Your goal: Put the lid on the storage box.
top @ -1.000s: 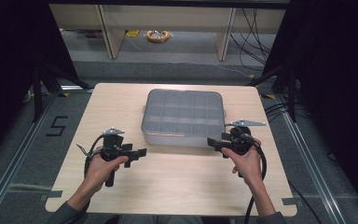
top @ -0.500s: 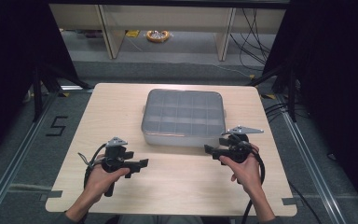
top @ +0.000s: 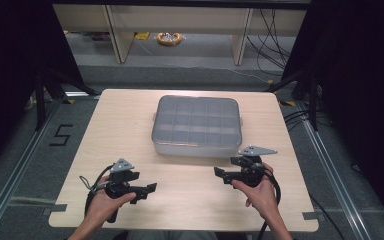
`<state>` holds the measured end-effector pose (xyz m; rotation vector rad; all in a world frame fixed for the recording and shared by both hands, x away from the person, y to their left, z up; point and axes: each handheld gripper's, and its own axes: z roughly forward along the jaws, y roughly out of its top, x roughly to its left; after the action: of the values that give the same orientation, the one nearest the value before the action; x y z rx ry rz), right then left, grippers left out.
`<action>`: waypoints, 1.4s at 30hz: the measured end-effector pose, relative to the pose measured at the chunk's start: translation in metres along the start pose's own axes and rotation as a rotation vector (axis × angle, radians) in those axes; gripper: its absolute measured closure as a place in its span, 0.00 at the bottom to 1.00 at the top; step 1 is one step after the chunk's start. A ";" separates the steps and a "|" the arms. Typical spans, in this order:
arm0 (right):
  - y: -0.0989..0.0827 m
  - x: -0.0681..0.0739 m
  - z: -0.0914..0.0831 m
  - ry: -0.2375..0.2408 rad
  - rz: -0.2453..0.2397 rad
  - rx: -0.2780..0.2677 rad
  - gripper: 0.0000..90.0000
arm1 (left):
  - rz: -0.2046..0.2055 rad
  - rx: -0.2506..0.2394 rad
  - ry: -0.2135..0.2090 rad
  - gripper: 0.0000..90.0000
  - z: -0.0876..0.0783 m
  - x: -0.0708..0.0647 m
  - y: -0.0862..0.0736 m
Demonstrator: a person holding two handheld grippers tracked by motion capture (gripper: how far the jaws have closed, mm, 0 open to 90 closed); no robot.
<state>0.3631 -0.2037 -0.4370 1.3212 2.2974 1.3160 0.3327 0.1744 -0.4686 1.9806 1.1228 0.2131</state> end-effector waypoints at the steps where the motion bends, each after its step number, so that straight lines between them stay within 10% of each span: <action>1: -0.001 0.001 0.000 -0.001 -0.004 0.000 0.25 | -0.009 -0.009 0.004 0.20 0.001 -0.002 -0.002; 28: -0.052 0.021 -0.001 0.074 -0.030 0.034 0.21 | 0.139 -0.010 0.028 0.18 -0.010 -0.031 -0.049; 42: -0.077 0.031 -0.011 0.072 -0.034 0.059 0.18 | 0.136 0.003 0.013 0.17 -0.019 -0.040 -0.063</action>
<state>0.2921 -0.2024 -0.4815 1.2667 2.4137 1.3158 0.2597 0.1705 -0.4935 2.0629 0.9976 0.2963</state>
